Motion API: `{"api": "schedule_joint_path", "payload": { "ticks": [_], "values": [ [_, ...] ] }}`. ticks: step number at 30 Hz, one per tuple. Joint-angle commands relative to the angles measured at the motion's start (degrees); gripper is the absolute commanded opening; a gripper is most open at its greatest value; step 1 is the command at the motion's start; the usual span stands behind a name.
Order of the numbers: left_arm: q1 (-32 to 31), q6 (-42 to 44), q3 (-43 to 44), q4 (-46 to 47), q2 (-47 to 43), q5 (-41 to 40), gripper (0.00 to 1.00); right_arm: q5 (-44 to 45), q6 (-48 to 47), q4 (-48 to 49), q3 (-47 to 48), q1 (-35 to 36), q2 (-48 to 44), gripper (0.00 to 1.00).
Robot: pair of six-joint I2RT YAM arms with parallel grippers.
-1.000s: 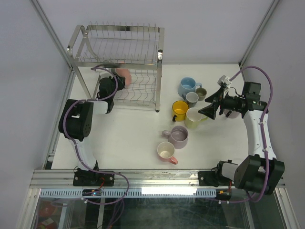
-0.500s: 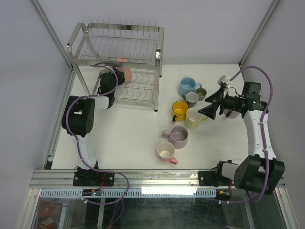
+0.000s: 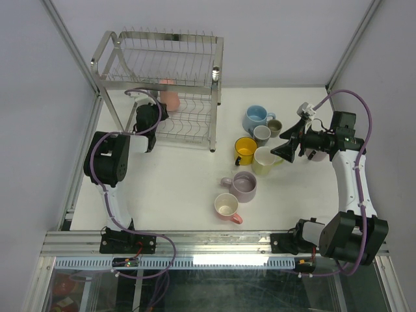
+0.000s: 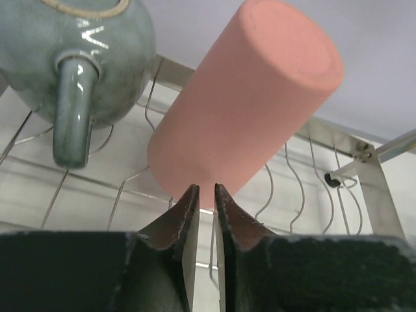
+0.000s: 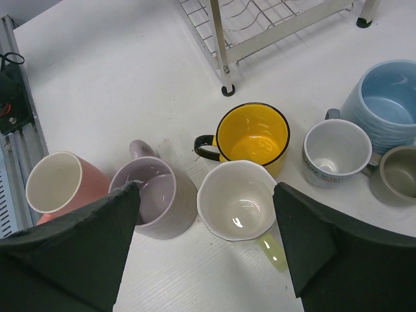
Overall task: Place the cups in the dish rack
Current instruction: Turn the cup upside down in the dish rack.
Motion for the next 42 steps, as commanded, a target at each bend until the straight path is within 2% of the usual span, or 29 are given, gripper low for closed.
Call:
{"api": "schedule_joint_path", "payload": {
  "ticks": [1, 10, 20, 24, 36, 42],
  "values": [
    [0.46, 2.95, -3.77, 8.55, -4.37, 3.25, 0.1, -1.05, 0.45, 1.7, 0.02, 0.37, -2.14, 0.87],
    [-1.14, 5.32, -6.45, 17.08, -0.92, 9.83, 0.07, -1.14, 0.36, 1.7, -0.01, 0.37, -2.05, 0.86],
    [-1.91, 6.91, -0.63, 20.02, 4.9, 10.0, 0.07, -0.88, 0.27, 1.62, 0.07, 0.37, -1.9, 0.86],
    [-1.94, 7.1, 2.12, 18.48, 6.42, 7.98, 0.08, -0.88, 0.27, 1.62, -0.07, 0.37, -1.89, 0.86],
    [-1.98, 7.75, 8.5, 12.12, 7.93, 1.87, 0.23, -0.77, 0.19, 1.62, -0.04, 0.37, -2.04, 0.87],
    [-1.96, 8.78, 10.46, 9.45, 8.14, 0.01, 0.26, -0.71, 0.19, 1.54, -0.03, 0.37, -2.21, 0.87]
  ]
}}
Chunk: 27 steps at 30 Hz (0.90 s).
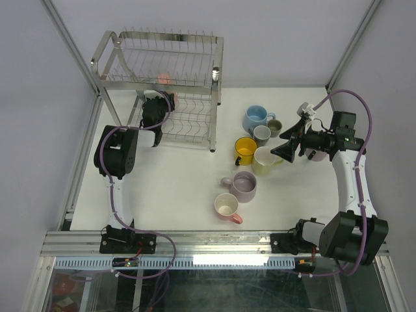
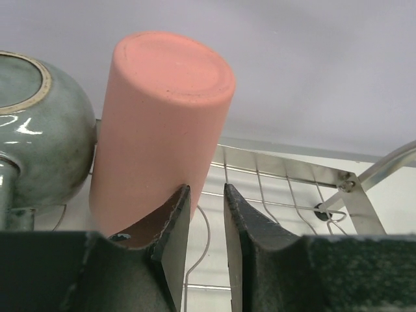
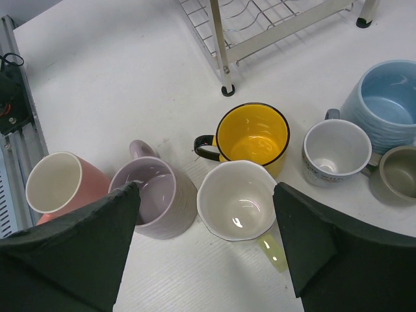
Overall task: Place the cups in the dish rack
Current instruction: Turn the cup upside down in the dish rack.
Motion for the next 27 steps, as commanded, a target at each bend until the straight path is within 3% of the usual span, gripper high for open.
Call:
{"api": "schedule_joint_path", "payload": {
  "ticks": [1, 11, 19, 27],
  "values": [
    [-0.3, 2.55, 3.18, -1.03, -0.16, -2.7, 0.27, -0.7, 0.1, 1.4, 0.0, 0.37, -2.18, 0.87],
    [-0.24, 4.93, 3.27, -1.5, -1.33, -0.05, 0.4, -0.65, 0.1, 1.36, -0.04, 0.31, -2.34, 0.87],
    [-0.27, 2.83, -8.41, 6.83, -7.97, 3.62, 0.48, -0.88, 0.08, 1.44, -0.2, 0.37, -2.62, 0.86],
    [-0.46, 0.83, -21.27, 12.68, -16.23, 6.45, 0.49, -0.82, 0.08, 1.91, -0.6, 0.37, -3.32, 0.87]
  ]
}}
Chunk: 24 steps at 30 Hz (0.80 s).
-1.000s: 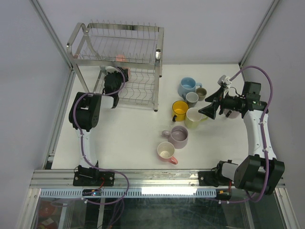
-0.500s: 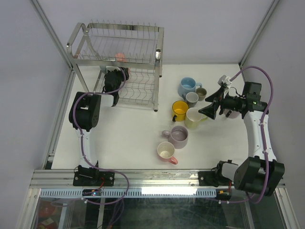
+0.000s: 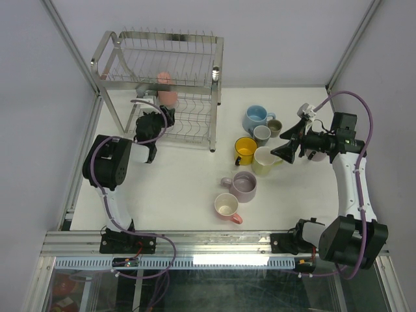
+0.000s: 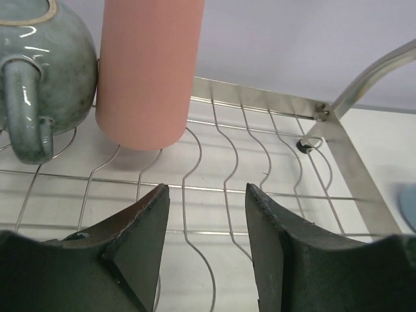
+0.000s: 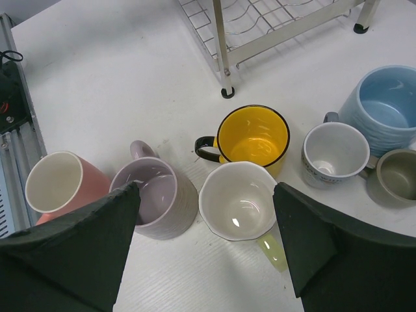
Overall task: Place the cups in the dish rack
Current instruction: Pick up the cup at the center of the board.
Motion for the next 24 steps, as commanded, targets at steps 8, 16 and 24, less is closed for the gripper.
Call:
{"api": "schedule_joint_path", "payload": {
  "ticks": [8, 16, 24],
  "values": [
    [-0.76, -5.67, -22.21, 7.32, -22.61, 7.02, 0.5, -0.63, -0.35, 2.77, -1.33, 0.3, -2.47, 0.87],
    [-0.74, -10.6, -34.37, -4.56, -45.75, 15.05, 0.65, -3.51, -5.85, 3.51, -3.97, 0.67, -4.79, 0.87],
    [-0.45, -19.32, -39.65, -14.75, -70.32, 17.65, 0.99, -5.5, -31.59, -11.83, -1.85, 4.26, -5.6, 0.99]
  ]
}}
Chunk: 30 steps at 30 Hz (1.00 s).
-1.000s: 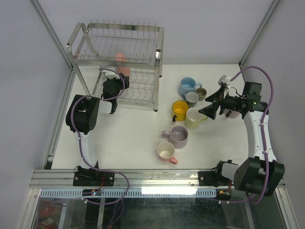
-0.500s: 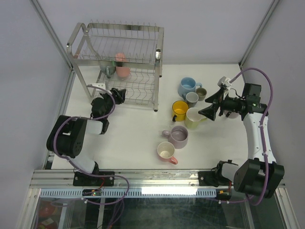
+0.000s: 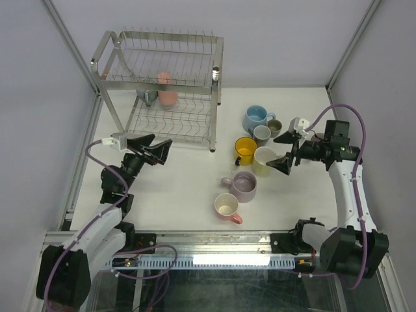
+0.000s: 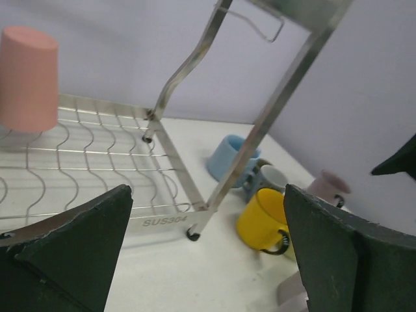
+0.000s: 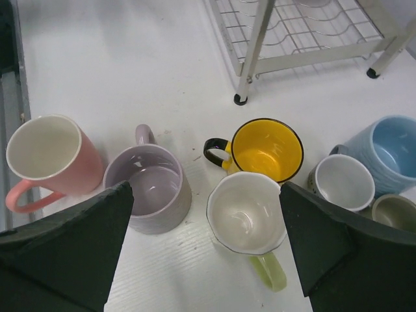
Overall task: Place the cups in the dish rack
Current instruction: Pick up the cup at the center of the board.
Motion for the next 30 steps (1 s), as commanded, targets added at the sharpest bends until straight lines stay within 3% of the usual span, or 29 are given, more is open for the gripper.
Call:
{"api": "schedule_joint_path", "payload": {
  "ticks": [1, 7, 14, 23, 30],
  "values": [
    [-0.35, -8.22, -1.17, -7.91, -10.66, 2.27, 0.99, -3.82, -22.17, -12.64, 2.98, 2.25, -1.02, 0.99],
    [-0.23, -10.12, 5.08, -20.98, -18.12, 7.11, 0.99, -0.82, -28.2, -19.7, 6.43, 9.12, 0.66, 0.99],
    [-0.3, -4.47, 13.56, -36.12, -18.72, 6.03, 0.99, 8.58, -31.31, -24.55, 14.5, 24.4, 5.42, 0.99],
    [-0.25, 3.52, 20.21, -50.72, -21.12, -2.06, 0.99, 30.45, -25.59, -18.86, 18.1, 48.82, 13.11, 0.91],
    [-0.31, 5.65, 20.05, -54.37, -23.88, -8.21, 0.99, 40.34, -22.47, -12.78, 16.07, 58.39, 17.25, 0.85]
  ]
}}
